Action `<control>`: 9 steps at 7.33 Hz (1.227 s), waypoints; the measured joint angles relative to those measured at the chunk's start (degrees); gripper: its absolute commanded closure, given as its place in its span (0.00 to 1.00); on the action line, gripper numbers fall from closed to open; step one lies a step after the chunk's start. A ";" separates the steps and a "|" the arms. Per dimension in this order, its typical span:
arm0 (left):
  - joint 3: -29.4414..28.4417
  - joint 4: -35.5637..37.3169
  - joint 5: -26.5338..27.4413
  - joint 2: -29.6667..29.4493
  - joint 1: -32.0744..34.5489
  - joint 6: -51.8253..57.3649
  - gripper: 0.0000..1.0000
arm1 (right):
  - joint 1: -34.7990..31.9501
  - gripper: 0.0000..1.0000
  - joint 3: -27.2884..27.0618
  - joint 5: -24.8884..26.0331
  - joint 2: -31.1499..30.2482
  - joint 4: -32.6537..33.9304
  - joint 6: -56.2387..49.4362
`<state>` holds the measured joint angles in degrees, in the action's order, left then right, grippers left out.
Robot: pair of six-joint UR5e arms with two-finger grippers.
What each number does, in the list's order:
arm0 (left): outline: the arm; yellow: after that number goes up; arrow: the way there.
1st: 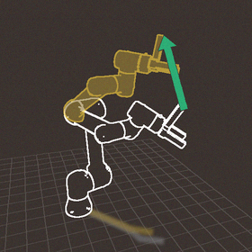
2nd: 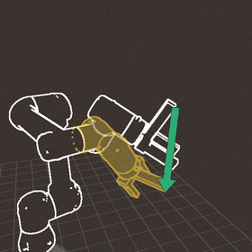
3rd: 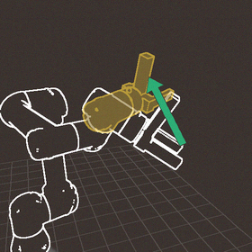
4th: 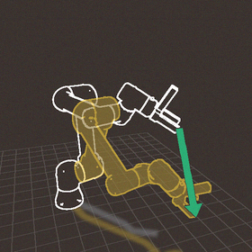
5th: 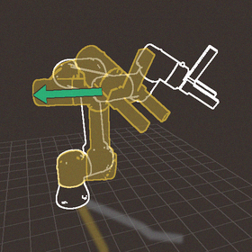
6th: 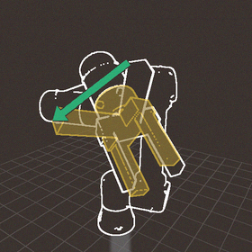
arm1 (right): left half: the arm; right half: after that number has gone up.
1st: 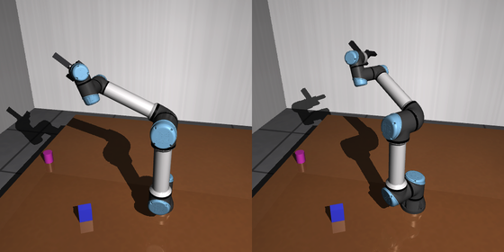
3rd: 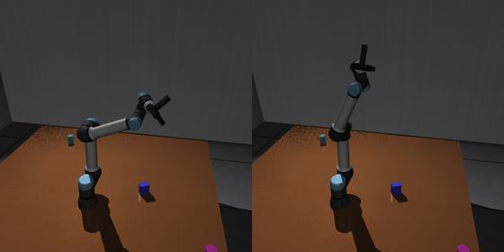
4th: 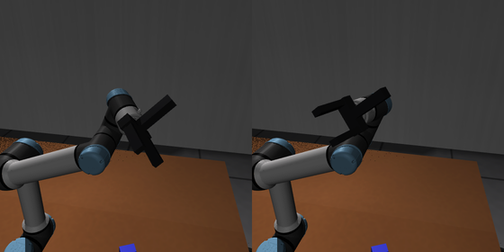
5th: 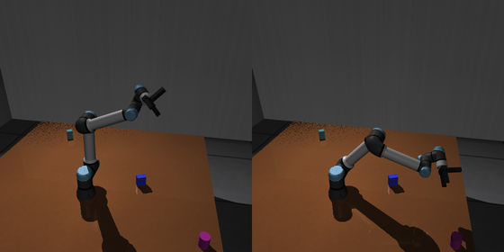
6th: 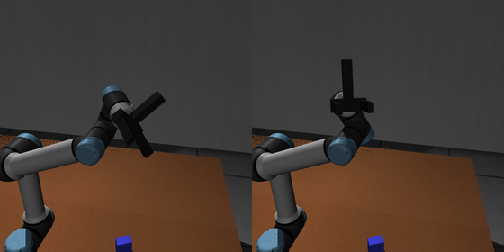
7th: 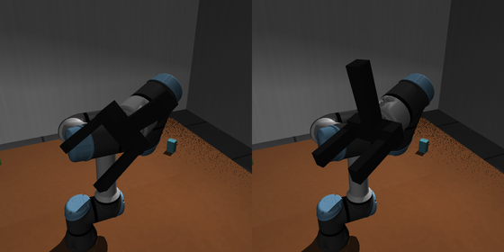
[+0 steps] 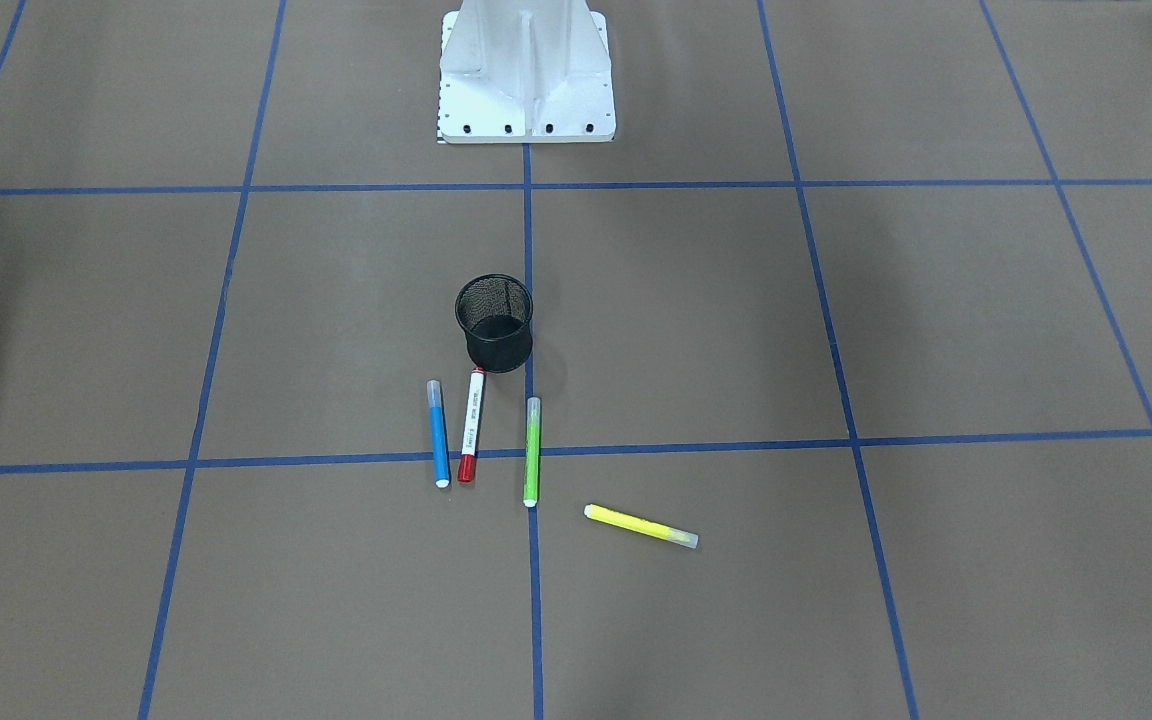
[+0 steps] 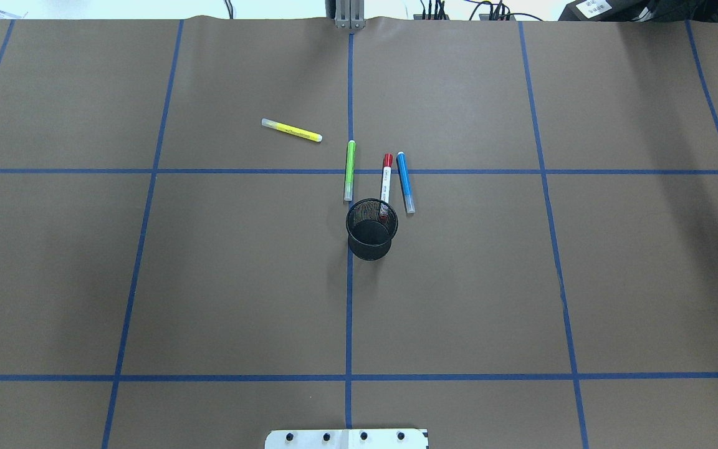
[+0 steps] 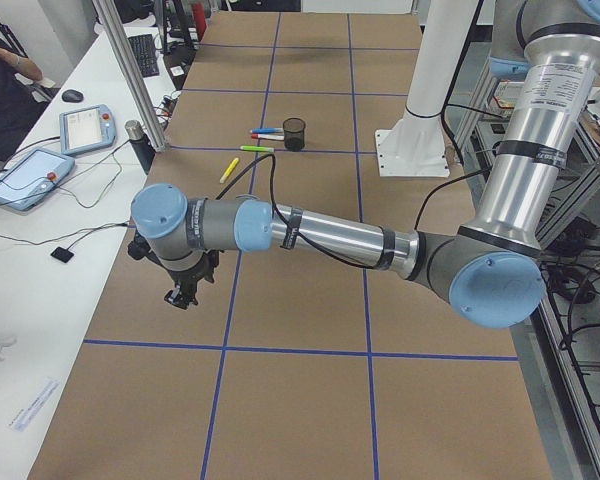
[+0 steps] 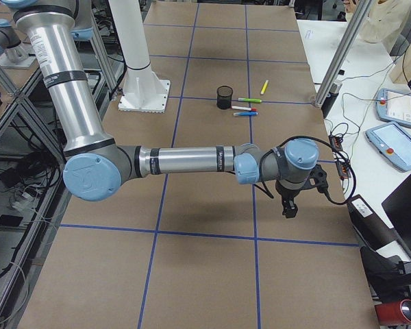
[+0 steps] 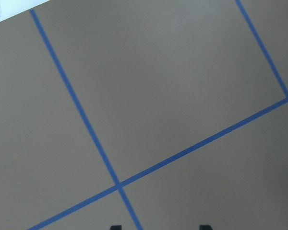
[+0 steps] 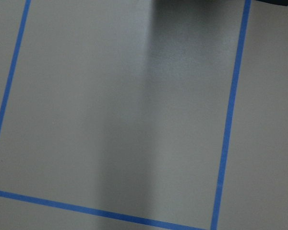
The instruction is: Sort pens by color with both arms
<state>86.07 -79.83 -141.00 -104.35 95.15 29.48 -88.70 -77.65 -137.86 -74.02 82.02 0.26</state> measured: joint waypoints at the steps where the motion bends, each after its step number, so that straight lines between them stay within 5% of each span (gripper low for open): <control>1: 0.18 -1.75 0.11 2.40 0.89 1.39 0.34 | -1.15 0.01 -1.67 -0.06 -2.38 -0.86 -0.68; 3: 1.85 -4.52 0.16 6.79 2.18 2.20 0.30 | -3.42 0.01 -4.96 -0.09 -6.42 -1.24 -1.10; 4: 3.28 -4.90 0.20 8.35 2.47 2.19 0.04 | -3.82 0.01 -5.55 0.06 -7.75 -1.27 -1.17; 9: 6.27 -4.96 0.54 11.12 3.83 1.87 0.00 | -4.07 0.01 -6.08 -0.27 -10.09 -0.23 -1.22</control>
<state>92.35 -84.79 -140.46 -93.23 98.98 31.35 -92.77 -83.73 -138.13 -84.11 81.79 -0.97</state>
